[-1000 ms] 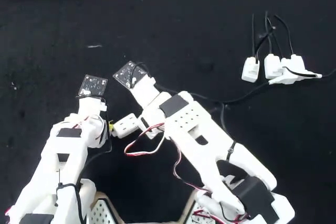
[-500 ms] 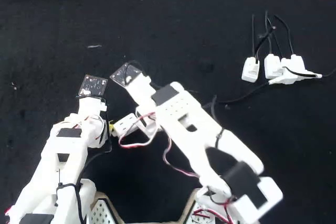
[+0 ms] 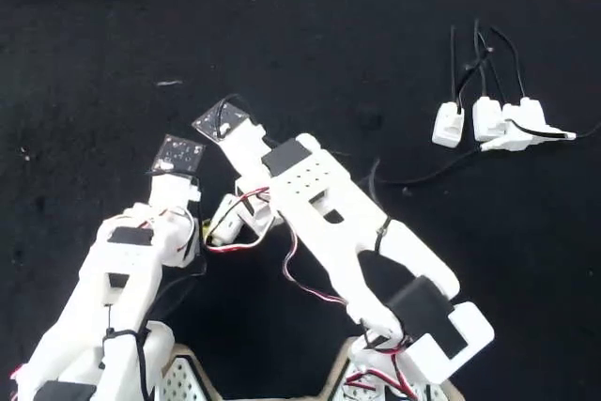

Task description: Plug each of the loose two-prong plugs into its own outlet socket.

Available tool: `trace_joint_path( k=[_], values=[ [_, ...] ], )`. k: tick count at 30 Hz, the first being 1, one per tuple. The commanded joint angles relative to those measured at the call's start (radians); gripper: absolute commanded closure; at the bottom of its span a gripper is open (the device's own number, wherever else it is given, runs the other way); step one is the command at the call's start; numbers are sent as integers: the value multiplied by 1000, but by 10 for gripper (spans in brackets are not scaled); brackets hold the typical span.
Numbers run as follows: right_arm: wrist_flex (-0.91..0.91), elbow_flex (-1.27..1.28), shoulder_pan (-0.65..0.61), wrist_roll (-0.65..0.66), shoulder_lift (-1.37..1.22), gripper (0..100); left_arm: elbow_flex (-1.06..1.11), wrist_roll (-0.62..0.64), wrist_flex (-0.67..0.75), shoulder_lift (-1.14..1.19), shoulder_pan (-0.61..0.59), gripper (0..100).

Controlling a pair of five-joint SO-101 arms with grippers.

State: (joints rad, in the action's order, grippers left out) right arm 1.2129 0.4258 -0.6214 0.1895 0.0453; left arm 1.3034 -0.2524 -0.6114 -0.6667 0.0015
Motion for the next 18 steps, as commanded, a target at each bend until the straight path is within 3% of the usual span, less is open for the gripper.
trace_joint_path(
  k=[1, 8, 14, 18],
  values=[
    [101, -119, 35, 51, 5, 988, -59, -2, -68, 3, 1, 777],
    [252, -311, 48, 107, -5, 988, -101, 0, -196, -124, -102, 777],
    [256, -332, 49, 160, -10, 988, -91, 0, -373, -466, -157, 777],
    [295, -367, 49, 189, -79, 988, -50, -11, -574, -697, -269, 777]
  ],
)
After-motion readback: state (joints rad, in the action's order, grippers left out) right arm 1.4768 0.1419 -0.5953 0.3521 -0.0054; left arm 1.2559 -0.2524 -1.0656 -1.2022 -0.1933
